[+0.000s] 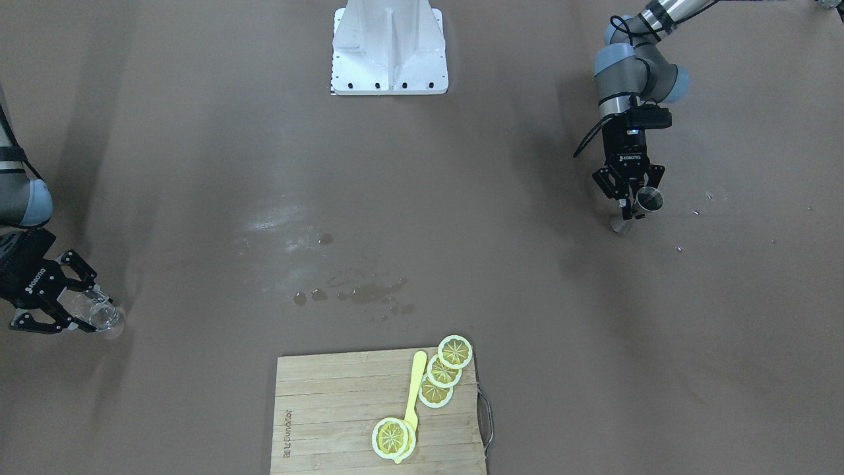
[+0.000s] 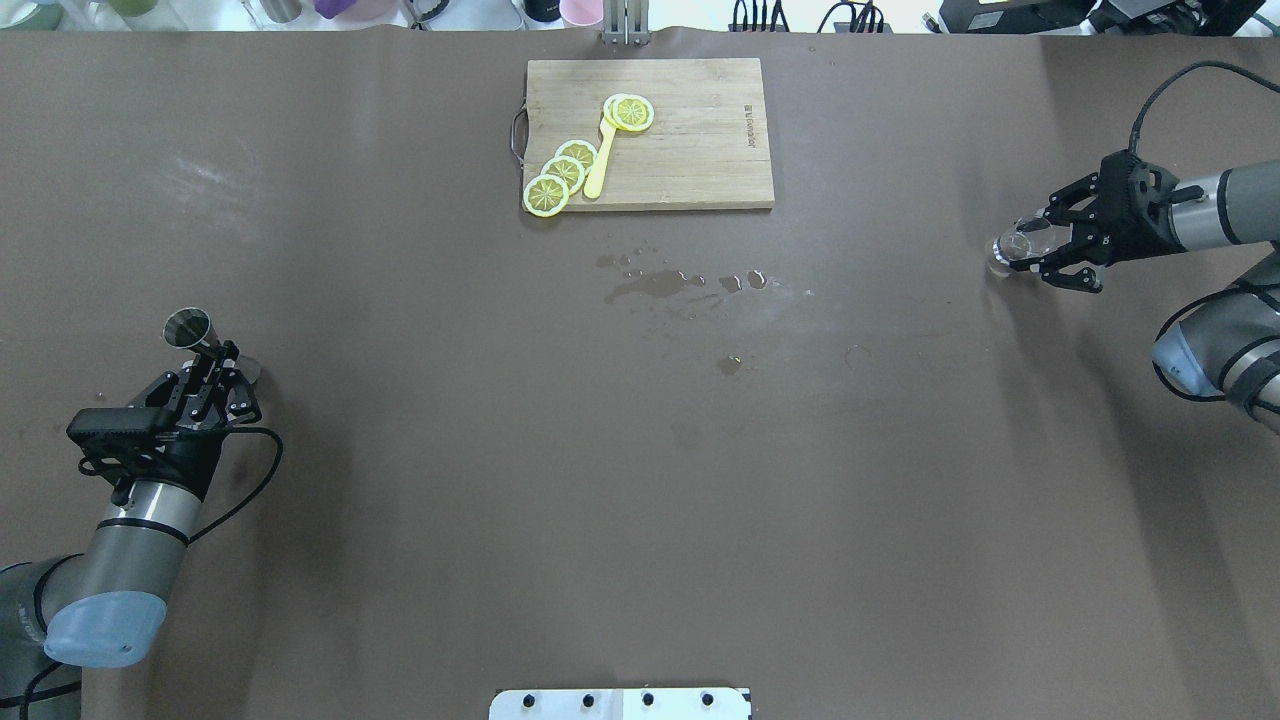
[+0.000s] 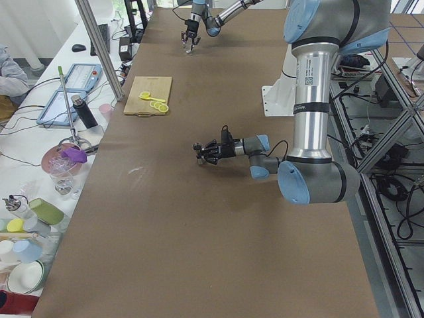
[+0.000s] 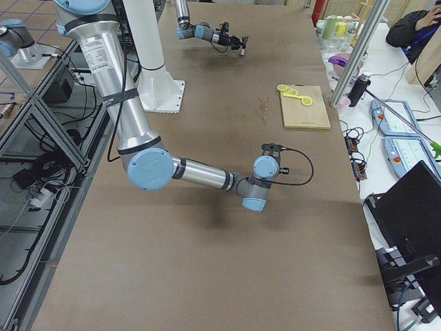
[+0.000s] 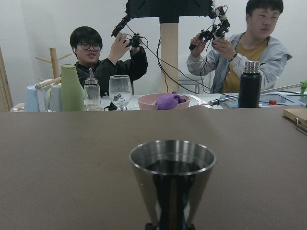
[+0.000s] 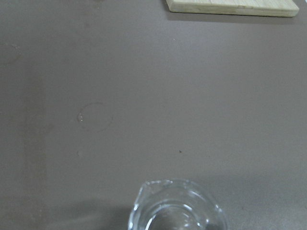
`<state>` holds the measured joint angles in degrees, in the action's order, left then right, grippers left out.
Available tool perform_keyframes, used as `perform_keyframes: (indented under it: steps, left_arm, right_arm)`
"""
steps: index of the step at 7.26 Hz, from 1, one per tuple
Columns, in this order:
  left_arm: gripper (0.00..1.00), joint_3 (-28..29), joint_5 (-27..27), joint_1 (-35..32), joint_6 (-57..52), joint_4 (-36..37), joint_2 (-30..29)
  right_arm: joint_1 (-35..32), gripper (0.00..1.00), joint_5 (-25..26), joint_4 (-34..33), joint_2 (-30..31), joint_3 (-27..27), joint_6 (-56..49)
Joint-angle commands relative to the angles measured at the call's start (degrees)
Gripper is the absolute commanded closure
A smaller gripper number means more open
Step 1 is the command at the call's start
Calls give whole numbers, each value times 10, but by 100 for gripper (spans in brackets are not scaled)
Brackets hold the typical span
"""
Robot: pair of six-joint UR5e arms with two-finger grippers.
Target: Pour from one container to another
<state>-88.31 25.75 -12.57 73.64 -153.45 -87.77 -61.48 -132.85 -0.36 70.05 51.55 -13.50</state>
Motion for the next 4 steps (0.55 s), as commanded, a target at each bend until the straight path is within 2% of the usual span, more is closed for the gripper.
perform_keyframes:
  steps: [1, 2, 4]
  left_arm:
    - [91, 1, 0, 2, 0, 0, 0]
    - [88, 1, 0, 2, 0, 0, 0]
    - [75, 7, -10, 4, 1, 0, -6]
  right_arm:
    - [2, 100, 0, 9, 2, -8, 10]
    - [3, 100, 0, 10, 2, -9, 11]
    - [7, 100, 0, 12, 2, -11, 36]
